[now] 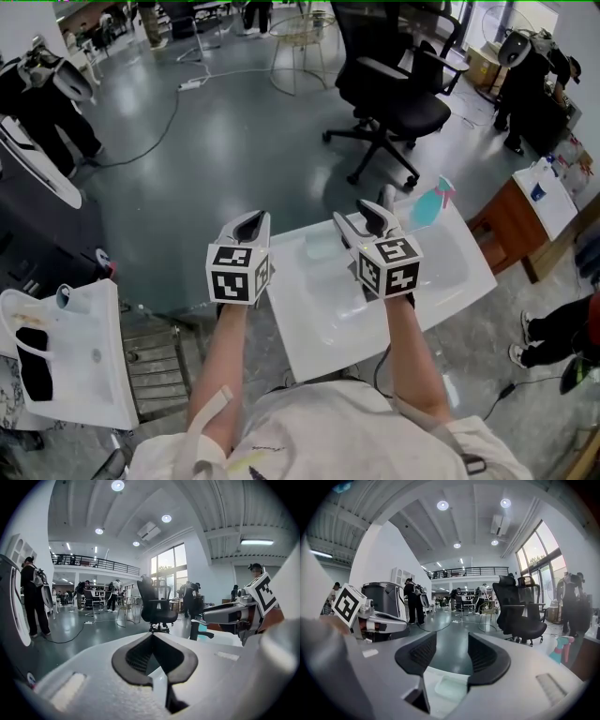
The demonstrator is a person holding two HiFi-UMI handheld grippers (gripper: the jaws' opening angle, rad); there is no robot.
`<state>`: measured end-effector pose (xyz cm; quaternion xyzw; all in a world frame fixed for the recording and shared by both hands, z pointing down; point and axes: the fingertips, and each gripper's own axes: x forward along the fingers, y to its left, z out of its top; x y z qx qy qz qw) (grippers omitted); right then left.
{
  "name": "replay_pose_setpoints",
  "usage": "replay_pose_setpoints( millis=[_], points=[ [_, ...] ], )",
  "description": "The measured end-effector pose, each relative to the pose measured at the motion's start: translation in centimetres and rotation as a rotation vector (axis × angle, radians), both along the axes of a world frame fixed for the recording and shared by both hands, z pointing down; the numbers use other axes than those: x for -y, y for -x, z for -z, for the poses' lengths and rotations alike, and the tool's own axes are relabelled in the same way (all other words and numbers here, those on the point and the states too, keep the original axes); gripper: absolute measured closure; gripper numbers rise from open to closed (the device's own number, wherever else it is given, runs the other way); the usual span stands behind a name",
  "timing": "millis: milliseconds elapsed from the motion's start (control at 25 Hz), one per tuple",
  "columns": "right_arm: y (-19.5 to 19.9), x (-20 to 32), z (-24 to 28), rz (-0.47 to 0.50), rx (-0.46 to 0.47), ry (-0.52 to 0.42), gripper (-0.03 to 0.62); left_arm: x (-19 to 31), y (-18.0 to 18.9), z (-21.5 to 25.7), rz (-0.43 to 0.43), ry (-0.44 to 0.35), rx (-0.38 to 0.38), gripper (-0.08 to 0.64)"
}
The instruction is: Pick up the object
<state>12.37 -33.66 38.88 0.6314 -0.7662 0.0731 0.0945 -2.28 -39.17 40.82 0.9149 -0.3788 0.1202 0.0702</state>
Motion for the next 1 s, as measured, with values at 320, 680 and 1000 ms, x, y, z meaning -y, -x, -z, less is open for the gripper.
replay_pose_setpoints(
  millis=[320, 680, 1000],
  points=[
    [-2.6, 1.2, -0.3, 0.071, 0.012, -0.005, 0.396, 0.5, -1.5, 0.1, 0.072, -0.014, 0.018, 0.560],
    [-3.6, 2.4, 0.0, 0.175, -0.009, -0.012, 0.396, 0.5, -3.5, 0.7, 0.115, -0.032, 0.038, 0.558],
    [-1.8, 2.6, -1.7, 0.312, -0.100, 0.051, 0.388, 0.0, -3.5, 0.2, 0.121, -0.028, 0.051, 0.558]
  ],
)
